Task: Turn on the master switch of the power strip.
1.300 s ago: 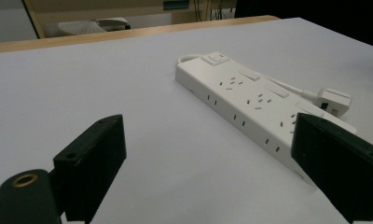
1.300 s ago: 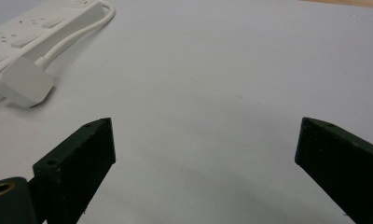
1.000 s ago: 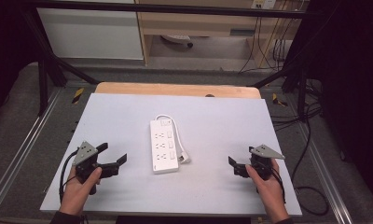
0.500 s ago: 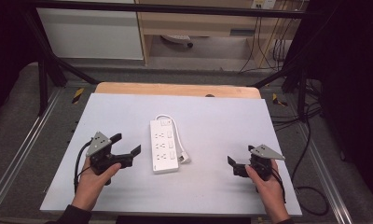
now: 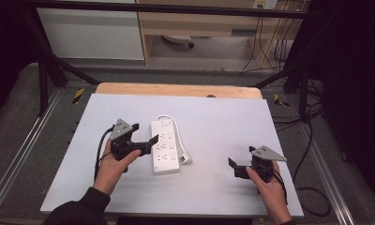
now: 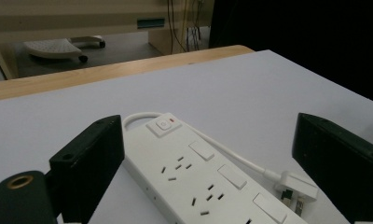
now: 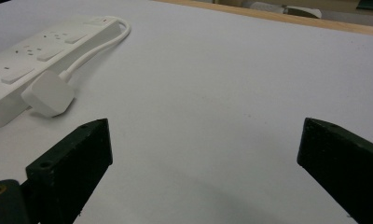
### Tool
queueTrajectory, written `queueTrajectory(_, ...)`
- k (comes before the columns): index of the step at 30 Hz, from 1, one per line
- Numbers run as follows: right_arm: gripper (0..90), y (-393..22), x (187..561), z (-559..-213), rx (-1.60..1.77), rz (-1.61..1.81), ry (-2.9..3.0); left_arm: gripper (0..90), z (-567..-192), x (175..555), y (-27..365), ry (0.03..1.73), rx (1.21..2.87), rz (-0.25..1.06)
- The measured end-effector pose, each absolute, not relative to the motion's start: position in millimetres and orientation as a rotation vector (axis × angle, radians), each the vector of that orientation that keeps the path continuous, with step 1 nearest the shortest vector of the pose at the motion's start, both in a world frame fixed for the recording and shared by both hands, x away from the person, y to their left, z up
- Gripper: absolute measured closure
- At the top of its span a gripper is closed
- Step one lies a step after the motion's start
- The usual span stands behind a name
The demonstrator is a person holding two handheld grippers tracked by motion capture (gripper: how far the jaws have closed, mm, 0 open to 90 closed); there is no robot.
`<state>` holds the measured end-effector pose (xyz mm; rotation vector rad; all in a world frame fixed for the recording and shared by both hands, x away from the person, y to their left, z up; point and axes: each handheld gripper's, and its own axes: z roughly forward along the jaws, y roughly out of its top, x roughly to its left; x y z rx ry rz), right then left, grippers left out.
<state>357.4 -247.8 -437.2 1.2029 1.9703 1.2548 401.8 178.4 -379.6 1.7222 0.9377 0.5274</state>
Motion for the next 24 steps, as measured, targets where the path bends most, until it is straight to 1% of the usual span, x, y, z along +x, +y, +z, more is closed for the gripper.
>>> queueTrajectory(9, 3.3, -249, 358, -436, 1.196, 1.260, 1.962, 9.3, -379, 415, 158, 0.931, 1.735, 0.513)
queueTrajectory(24, 3.4, -248, 358, -436, 1.200, 1.262, 1.967, 9.6, -376, 427, 152, 0.935, 1.724, 0.529)
